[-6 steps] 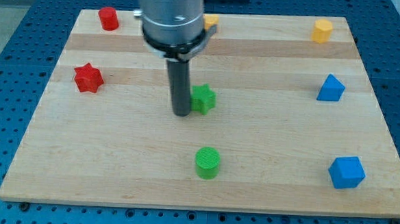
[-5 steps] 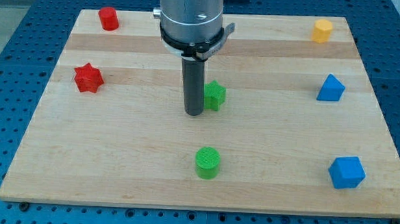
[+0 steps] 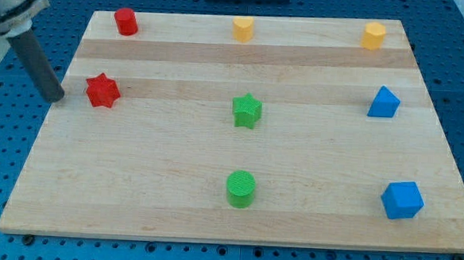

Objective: Push the red star towards the green star

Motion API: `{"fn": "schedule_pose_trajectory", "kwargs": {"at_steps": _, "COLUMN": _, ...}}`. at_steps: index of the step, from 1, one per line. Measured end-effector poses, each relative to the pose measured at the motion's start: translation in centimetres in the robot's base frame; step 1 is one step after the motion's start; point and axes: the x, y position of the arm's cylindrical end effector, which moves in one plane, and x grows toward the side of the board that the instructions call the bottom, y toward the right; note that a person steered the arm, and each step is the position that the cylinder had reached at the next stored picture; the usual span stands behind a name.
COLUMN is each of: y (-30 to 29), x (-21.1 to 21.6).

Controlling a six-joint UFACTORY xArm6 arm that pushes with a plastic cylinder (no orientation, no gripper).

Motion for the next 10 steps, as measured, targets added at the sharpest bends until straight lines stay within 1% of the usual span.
{"fn": "schedule_pose_trajectory", "kwargs": {"at_steps": 1, "y": 2.3, "x": -0.5}}
{"fn": "schedule_pose_trajectory", "kwargs": {"at_steps": 4, "y": 15.4, "x": 1.1}}
{"fn": "schedule_pose_trajectory", "kwargs": {"at_steps": 5, "y": 17.7, "x": 0.5}}
{"fn": "schedule_pose_trajectory", "kwargs": {"at_steps": 7, "y": 19.5, "x": 0.3}}
{"fn": "schedule_pose_trajectory", "kwargs": {"at_steps": 10, "y": 23.2, "x": 1.5}}
